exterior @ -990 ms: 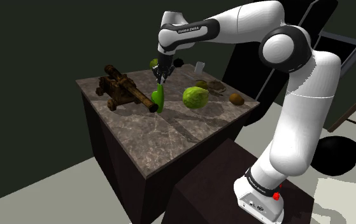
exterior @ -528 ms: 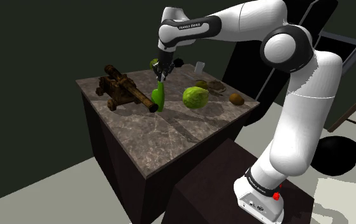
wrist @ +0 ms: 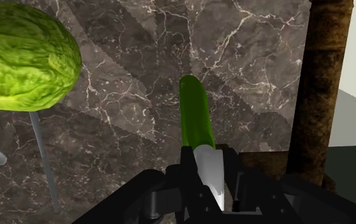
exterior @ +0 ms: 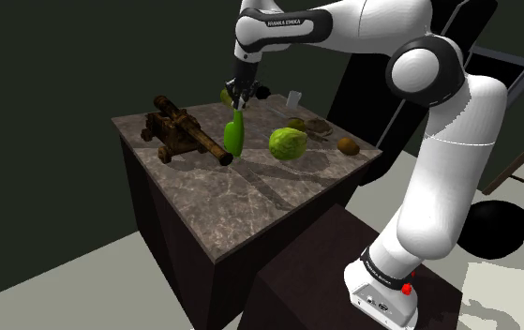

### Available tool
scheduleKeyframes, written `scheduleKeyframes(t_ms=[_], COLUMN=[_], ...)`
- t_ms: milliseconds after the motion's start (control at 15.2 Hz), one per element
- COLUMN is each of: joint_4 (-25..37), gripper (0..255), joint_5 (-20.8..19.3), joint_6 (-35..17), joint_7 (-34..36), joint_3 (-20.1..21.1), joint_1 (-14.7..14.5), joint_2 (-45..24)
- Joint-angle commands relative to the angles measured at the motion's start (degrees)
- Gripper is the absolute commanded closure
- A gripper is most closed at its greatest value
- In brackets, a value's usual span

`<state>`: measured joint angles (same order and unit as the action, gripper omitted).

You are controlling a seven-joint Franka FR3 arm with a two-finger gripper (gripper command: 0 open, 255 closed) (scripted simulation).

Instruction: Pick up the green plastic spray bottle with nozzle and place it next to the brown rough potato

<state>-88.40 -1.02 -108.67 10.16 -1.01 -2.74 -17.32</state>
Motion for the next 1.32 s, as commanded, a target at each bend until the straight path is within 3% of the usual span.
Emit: scheduleKeyframes(t_ms=[0, 1122, 1254], joint_4=[1.18, 16.26, 12.95], gripper=[255, 255, 255], joint_5=[0.01, 0.08, 0.37], joint_6=[1.35, 14.91, 13.83], joint_7=[-0.05, -0.31, -2.57], joint_3=[-0.01, -0.02, -0.75], joint_1=[0.02, 0.04, 1.59], joint_2=[0.16, -1.37, 0.91])
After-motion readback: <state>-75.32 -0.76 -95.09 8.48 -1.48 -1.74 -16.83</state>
